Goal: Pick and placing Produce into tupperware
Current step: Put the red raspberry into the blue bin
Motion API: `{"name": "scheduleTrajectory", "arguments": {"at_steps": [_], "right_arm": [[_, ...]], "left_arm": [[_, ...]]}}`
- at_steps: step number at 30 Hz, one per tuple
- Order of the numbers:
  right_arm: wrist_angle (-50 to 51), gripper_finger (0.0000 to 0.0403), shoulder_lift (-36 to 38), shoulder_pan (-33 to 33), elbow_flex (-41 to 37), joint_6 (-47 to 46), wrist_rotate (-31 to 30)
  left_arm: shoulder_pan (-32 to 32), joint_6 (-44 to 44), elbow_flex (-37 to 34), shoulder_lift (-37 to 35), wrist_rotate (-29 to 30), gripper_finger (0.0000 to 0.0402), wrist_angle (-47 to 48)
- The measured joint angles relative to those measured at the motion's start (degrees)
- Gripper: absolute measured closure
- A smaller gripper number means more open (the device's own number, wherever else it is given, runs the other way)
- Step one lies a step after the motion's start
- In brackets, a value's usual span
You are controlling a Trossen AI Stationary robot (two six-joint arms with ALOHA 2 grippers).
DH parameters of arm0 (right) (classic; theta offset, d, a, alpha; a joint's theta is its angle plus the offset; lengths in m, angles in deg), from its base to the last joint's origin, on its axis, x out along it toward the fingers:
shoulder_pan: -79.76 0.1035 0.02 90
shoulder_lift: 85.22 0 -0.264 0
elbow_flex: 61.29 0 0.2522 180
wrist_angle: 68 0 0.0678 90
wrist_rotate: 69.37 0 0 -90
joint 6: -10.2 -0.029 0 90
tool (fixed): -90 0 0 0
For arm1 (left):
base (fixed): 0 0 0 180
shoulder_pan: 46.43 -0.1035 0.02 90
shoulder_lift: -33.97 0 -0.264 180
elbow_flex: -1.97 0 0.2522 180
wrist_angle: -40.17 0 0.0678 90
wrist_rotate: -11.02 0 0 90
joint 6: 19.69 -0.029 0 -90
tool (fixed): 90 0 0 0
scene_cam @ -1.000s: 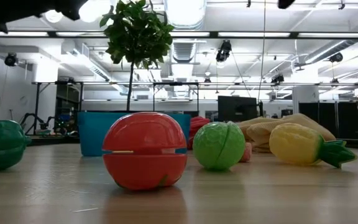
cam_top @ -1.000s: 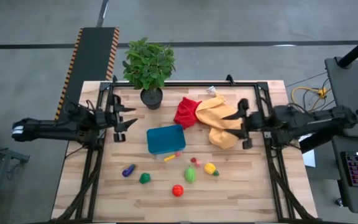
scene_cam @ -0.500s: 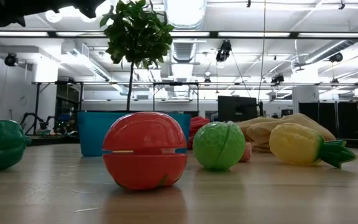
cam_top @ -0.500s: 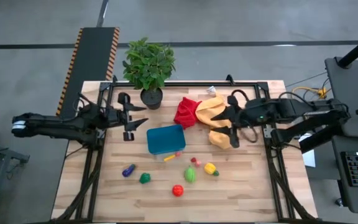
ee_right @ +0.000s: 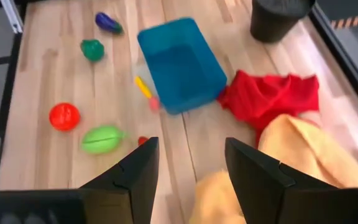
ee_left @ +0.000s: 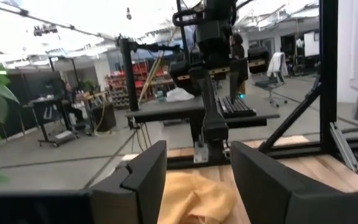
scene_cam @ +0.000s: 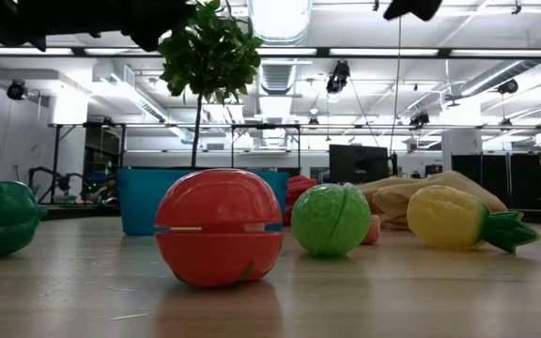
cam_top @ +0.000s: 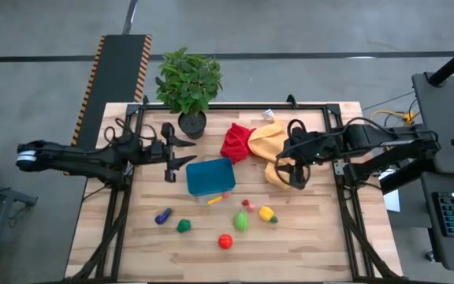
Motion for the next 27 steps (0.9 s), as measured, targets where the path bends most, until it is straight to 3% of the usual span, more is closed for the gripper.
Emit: {"name": "scheduleTrajectory", "arguments": {"at_steps": [6,13,18,24,27], "right_arm": [[0.4,0.0223,-1.1,0.0,-3.5,0.1,0.0],[0.8,0.0225,-3.7,0.0,-6.3,4.9,0.0],[0.0,0.0225,-6.3,-0.2,-6.8,6.5,0.0],[-3.7,0.0215,-9.7,0.4,-6.9,4.2,-1.5],[-6.4,0.0194,-11.9,1.7,-6.9,7.2,-1.3]], "left_arm": [[0.1,2.5,0.1,1.5,-0.4,0.0237,3.3],[2.1,2.3,3.5,-5.3,-3.7,0.0237,21.1],[7.8,2.5,7.3,-10.3,-4.7,0.0237,31.5],[15.6,1.2,7.6,-13.9,4.9,0.0237,34.0],[17.1,0.0,7.6,-14.3,5.9,0.0237,33.8]]}}
